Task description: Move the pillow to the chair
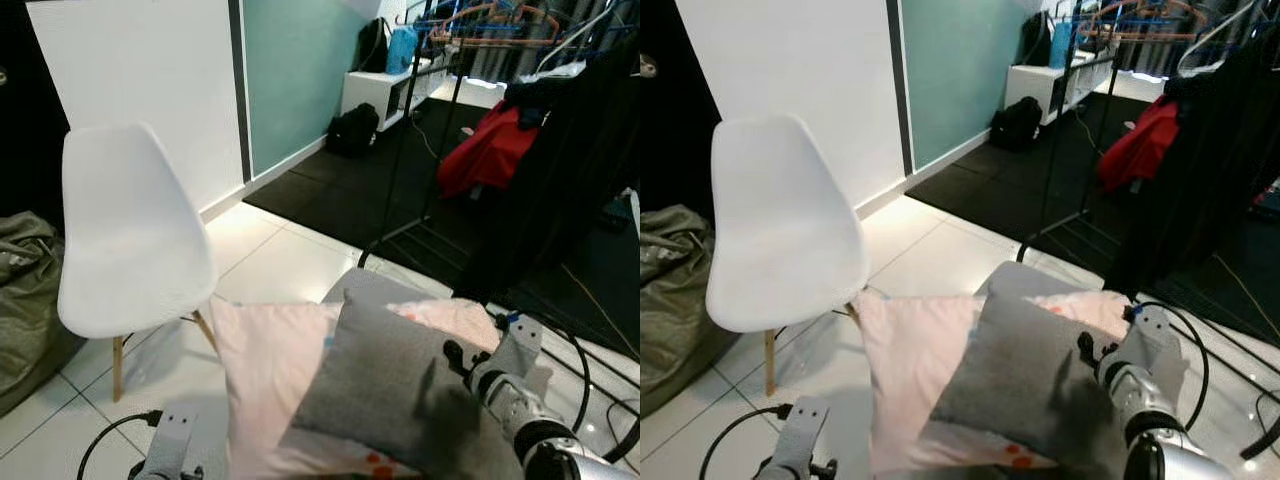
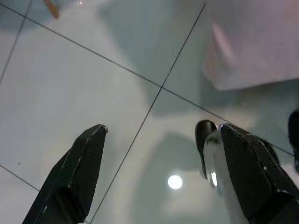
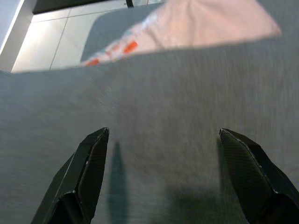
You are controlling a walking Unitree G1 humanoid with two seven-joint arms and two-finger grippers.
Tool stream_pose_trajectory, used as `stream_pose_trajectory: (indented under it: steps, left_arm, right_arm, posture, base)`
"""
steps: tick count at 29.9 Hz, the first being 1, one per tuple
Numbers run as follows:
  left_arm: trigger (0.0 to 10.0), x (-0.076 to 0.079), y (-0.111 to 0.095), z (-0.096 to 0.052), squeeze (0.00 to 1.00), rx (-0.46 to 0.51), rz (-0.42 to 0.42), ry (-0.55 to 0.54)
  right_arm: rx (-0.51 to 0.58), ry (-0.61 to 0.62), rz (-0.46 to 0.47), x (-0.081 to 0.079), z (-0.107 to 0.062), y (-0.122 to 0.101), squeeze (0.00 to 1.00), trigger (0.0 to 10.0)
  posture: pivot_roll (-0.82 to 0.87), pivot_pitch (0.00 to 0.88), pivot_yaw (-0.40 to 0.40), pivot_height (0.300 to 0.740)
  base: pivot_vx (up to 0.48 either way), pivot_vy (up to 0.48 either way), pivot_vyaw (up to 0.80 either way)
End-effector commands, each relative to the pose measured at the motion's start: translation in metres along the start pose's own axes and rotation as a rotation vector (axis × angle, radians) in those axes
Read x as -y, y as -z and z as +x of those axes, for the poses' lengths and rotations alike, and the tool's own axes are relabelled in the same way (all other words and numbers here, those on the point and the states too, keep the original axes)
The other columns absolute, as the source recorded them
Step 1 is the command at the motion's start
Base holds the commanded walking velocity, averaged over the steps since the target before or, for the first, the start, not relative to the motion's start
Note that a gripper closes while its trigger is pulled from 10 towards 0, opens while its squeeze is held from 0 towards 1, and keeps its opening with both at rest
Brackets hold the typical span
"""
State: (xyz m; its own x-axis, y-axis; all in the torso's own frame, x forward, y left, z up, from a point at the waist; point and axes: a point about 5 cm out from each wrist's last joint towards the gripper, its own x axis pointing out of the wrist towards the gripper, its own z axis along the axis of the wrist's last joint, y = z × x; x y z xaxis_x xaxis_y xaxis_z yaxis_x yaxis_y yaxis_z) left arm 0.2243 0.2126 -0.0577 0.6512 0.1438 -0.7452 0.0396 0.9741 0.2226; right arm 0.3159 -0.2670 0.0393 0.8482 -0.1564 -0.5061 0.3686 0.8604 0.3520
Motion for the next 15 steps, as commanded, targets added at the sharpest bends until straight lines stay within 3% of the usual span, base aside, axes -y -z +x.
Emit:
stream_pose_trajectory:
  steps: [1,4,8,9,12,15]
  left_arm:
    - [10.0,0.001,0.005,-0.001,0.0,-0.019,-0.005,0.001]
    - [10.0,0.0,0.005,-0.001,0.0,-0.014,-0.011,-0.002]
    - [10.0,-0.001,0.005,-0.001,0.0,-0.012,-0.013,-0.004]
    - [10.0,-0.002,0.006,-0.001,0.0,-0.012,-0.012,-0.004]
    - [10.0,-0.003,0.005,-0.001,0.0,-0.011,-0.009,-0.003]
    - [10.0,-0.003,0.005,-0.001,0.0,-0.011,-0.008,-0.003]
  right_arm:
    - [-0.017,-0.006,0.022,0.002,-0.001,0.002,0.0,10.0]
    - [0.017,-0.116,0.072,-0.01,0.001,-0.007,0.0,10.0]
    - [0.055,-0.209,0.064,-0.021,0.002,-0.019,0.0,10.0]
    - [0.063,-0.275,0.009,-0.029,0.002,-0.024,0.0,10.0]
    - [0.016,-0.494,-0.318,-0.057,0.0,-0.026,0.0,10.0]
    - [-0.003,-0.546,-0.394,-0.062,-0.001,-0.026,0.0,10.0]
  posture:
    - [-0.12,0.067,-0.045,0.609]
    - [-0.12,0.072,-0.047,0.594]
    - [-0.12,0.073,-0.046,0.579]
    - [-0.12,0.076,-0.043,0.574]
    - [-0.13,0.079,-0.042,0.559]
    - [-0.13,0.079,-0.044,0.554]
  base:
    - [0.0,0.0,0.0]
    - [0.0,0.0,0.0]
    - [0.0,0.0,0.0]
    - [0.0,0.0,0.0]
    - [0.0,0.0,0.0]
    - [0.0,0.0,0.0]
